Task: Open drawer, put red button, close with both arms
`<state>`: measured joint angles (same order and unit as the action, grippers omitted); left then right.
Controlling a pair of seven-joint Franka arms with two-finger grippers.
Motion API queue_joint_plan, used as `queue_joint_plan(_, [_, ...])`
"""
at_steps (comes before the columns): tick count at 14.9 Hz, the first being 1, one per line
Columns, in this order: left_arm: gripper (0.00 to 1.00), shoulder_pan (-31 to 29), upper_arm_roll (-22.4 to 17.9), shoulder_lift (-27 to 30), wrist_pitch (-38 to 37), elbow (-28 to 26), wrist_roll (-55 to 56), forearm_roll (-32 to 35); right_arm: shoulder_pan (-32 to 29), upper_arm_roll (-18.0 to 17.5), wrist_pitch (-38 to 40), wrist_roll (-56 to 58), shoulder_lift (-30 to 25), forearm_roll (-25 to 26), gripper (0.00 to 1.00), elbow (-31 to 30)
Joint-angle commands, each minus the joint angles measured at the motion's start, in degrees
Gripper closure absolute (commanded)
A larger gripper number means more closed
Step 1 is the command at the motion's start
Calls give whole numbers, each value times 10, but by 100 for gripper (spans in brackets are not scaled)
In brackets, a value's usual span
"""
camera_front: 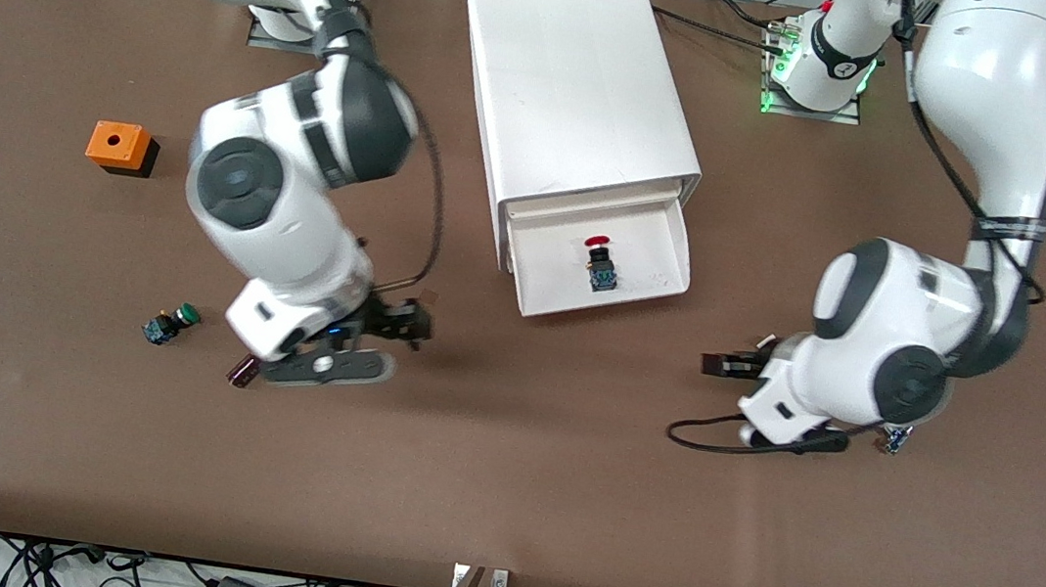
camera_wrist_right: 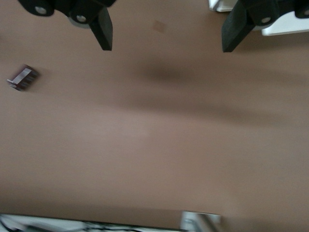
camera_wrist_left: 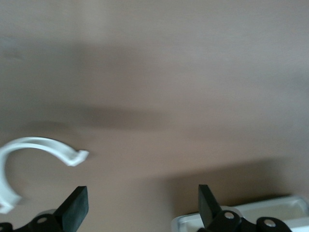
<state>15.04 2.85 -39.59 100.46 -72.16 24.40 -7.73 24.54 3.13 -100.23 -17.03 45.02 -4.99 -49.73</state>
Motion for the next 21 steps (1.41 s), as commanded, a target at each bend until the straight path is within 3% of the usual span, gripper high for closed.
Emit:
queue_joint_plan(1, [0, 47, -7, -9, 65, -19, 62, 31, -54, -9, 62, 2, -28, 6, 0, -17])
queue_joint_plan(7, [0, 104, -5, -3, 116, -57, 162, 54, -166, -8, 118, 91, -56, 10, 0, -19])
queue_joint_plan(12, [0, 116, 25, 14, 142, -91, 237, 53, -195, 24, 169, 92, -87, 8, 0, -20])
queue_joint_plan(17, [0, 107, 71, 42, 136, -163, 231, 53, -240, 24, 142, 88, -213, 16, 0, -151])
queue_joint_plan(21, [0, 79, 119, 44, 89, -166, 231, 51, -285, 13, 102, 138, -307, 22, 0, -257])
